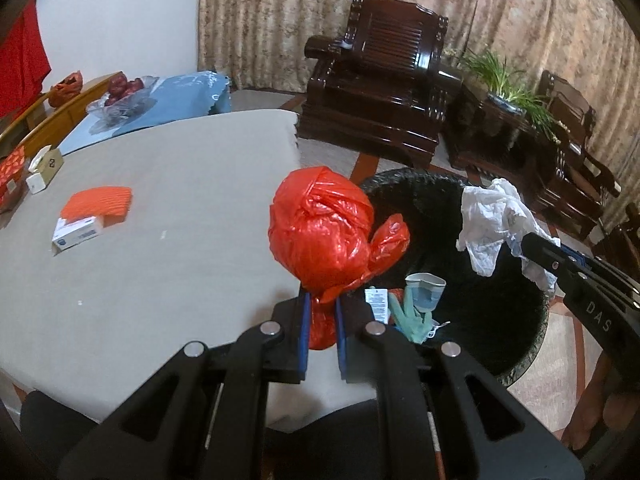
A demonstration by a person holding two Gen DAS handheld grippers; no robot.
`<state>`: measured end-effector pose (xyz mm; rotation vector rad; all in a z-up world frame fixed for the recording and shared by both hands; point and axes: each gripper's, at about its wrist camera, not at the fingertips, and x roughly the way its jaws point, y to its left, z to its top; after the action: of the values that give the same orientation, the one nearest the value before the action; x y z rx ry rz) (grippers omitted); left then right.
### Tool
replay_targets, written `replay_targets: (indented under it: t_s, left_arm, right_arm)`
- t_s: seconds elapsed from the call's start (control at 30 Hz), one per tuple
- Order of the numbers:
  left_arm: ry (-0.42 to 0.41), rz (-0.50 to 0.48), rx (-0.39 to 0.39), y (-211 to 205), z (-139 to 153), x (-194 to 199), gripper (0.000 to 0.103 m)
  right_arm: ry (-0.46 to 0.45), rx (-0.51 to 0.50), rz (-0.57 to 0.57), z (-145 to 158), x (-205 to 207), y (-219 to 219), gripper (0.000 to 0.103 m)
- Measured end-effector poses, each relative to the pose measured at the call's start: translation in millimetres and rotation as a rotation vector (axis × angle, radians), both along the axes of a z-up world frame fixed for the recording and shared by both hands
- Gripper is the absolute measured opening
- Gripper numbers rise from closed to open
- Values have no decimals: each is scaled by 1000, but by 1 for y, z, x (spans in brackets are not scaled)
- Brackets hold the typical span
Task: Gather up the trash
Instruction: 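Carry the red bag and white bag over the bin with both grippers, then open both grippers over the bin to drop the red and white bags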
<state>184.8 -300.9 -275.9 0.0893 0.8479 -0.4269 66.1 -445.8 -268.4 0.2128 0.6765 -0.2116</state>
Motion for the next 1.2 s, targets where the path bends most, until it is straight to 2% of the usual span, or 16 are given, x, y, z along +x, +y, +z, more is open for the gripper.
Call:
replay_targets:
  t_s: [0.47, 0.9, 1.0, 1.03, 1.07, 1.1, 1.17, 1.2]
  left_arm:
    - [57, -63, 4, -56, -28, 6, 10]
    - [103, -27, 25, -83, -58, 9, 11]
    - [119, -19, 32, -87, -66, 10, 18]
    - [124, -16, 31, -87, -68, 12, 24]
    - [129, -16, 28, -87, -68, 12, 29]
    - [130, -13, 26, -88, -68, 13, 38]
    - [116, -7, 23, -85, -65, 12, 48]
    - [117, -3, 18, -83, -64, 12, 56]
  right_arm:
    - [53, 14, -63, -33, 0, -54, 10]
    - [111, -1, -35, -59, 17, -68, 10]
    - [148, 4, -33, -64, 21, -75, 14]
    - [160, 5, -35, -66, 22, -76, 16]
    - [174, 9, -37, -68, 22, -78, 23]
    - [181, 9, -41, -68, 21, -79, 26]
    - [183, 7, -44, -68, 18, -80, 26]
    - [187, 9, -46, -69, 16, -80, 30]
